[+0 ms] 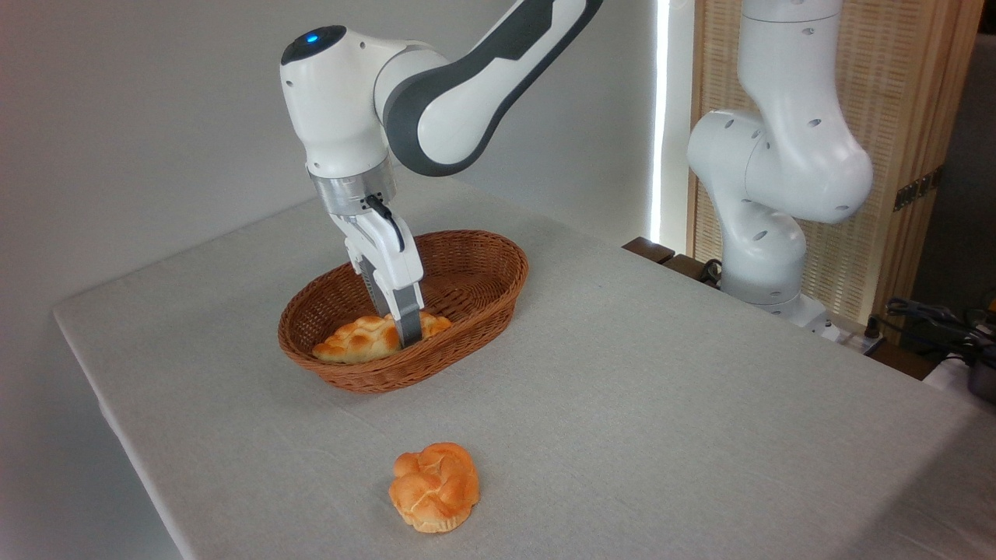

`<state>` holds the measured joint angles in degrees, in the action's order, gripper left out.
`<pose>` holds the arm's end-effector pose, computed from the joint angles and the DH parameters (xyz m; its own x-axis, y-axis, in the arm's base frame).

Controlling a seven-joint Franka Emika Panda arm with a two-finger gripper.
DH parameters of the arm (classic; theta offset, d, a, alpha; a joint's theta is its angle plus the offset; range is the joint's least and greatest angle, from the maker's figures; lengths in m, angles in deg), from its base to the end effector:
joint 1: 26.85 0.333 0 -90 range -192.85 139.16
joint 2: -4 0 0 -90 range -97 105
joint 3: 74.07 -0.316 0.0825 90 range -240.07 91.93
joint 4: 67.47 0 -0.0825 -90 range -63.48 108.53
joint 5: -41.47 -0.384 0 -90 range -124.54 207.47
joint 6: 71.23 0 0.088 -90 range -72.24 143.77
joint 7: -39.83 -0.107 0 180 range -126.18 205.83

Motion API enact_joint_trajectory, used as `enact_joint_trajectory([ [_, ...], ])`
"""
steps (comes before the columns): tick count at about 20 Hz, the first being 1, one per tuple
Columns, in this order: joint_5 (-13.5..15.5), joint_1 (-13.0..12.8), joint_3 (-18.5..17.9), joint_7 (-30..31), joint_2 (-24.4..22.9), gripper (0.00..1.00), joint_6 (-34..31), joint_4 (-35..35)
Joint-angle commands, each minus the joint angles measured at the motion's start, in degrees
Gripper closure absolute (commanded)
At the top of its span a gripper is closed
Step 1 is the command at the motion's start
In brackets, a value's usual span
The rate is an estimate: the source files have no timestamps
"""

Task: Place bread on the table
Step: 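Close the gripper on the braided bread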

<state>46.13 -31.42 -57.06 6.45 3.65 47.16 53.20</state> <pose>0.4988 -0.2020 0.4170 0.6066 -0.7950 0.0082 -0.7930 -0.6044 0.0764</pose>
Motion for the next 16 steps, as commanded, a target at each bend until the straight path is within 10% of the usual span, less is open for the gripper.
enact_joint_trajectory([
  [1, 0.6, 0.2, -0.5, -0.5, -0.4, 0.77, -2.3, -1.6],
  [16, 5.2, 0.2, -1.7, -0.3, -0.5, 0.77, -15.0, -10.2],
])
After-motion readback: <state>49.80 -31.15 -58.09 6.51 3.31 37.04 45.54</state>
